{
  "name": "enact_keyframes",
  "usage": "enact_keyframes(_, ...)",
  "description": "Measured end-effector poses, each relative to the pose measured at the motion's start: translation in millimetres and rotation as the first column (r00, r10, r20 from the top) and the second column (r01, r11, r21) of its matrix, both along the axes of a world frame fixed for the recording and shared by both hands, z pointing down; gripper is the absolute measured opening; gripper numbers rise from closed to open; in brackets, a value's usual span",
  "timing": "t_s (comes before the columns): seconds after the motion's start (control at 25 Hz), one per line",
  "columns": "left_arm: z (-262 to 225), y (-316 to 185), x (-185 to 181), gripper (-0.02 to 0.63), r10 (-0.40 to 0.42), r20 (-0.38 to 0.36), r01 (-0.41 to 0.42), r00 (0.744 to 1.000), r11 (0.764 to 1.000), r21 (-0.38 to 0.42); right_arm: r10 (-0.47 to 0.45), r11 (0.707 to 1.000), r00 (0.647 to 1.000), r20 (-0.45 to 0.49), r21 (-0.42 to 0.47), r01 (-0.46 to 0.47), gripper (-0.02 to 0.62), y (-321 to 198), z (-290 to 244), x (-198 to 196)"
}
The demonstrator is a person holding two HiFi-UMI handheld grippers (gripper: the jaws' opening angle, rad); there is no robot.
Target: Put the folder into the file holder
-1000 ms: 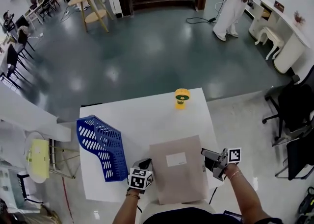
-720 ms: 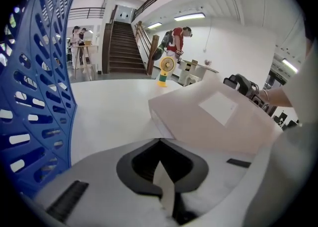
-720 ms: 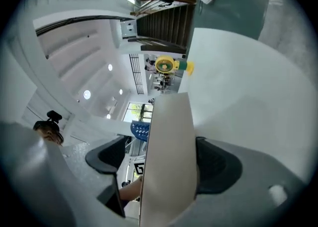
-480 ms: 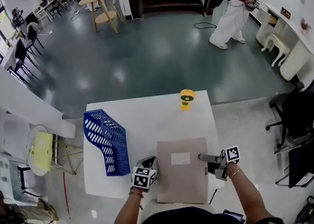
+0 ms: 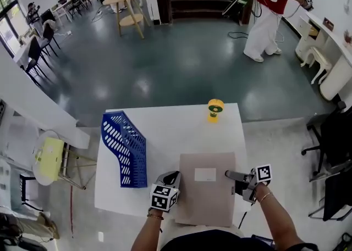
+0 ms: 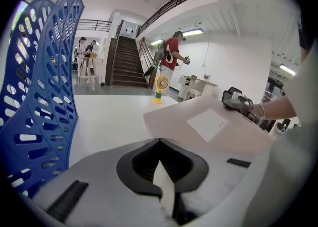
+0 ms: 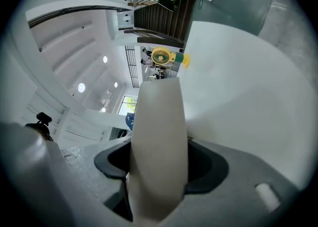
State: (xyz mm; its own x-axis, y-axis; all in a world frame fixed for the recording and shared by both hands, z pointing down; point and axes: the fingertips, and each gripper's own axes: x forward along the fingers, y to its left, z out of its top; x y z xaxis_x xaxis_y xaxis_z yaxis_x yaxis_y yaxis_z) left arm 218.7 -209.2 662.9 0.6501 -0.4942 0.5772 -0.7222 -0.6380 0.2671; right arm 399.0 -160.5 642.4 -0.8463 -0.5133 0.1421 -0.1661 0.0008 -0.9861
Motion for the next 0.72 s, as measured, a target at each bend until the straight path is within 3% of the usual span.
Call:
enact_keyframes(0.16, -20.1, 13.5, -3.0, -0.003, -0.008, -0.021, 0.009, 1.0, 0.999, 0.046, -0.004, 0.997, 1.0, -0.01, 0.076, 0.004, 0.285, 0.2, -15.9, -0.3)
enact_keyframes(0.48, -61.6, 18.0, -54.0, -0.003, -0.137, -0.066, 0.145, 0.988, 0.98, 0.137, 0.022, 0.974, 0.996, -0.086, 0.226, -0.002, 0.278, -4.7, -65.2, -13.5)
enact_keyframes(0.72, -87.2, 21.0, -85.9, -0.003, -0.148, -0.075, 0.16, 0.986, 0.967, 0.197, 0.05, 0.956, 0.993, -0.106, 0.294, -0.017, 0.278, -8.0, -97.6, -32.6)
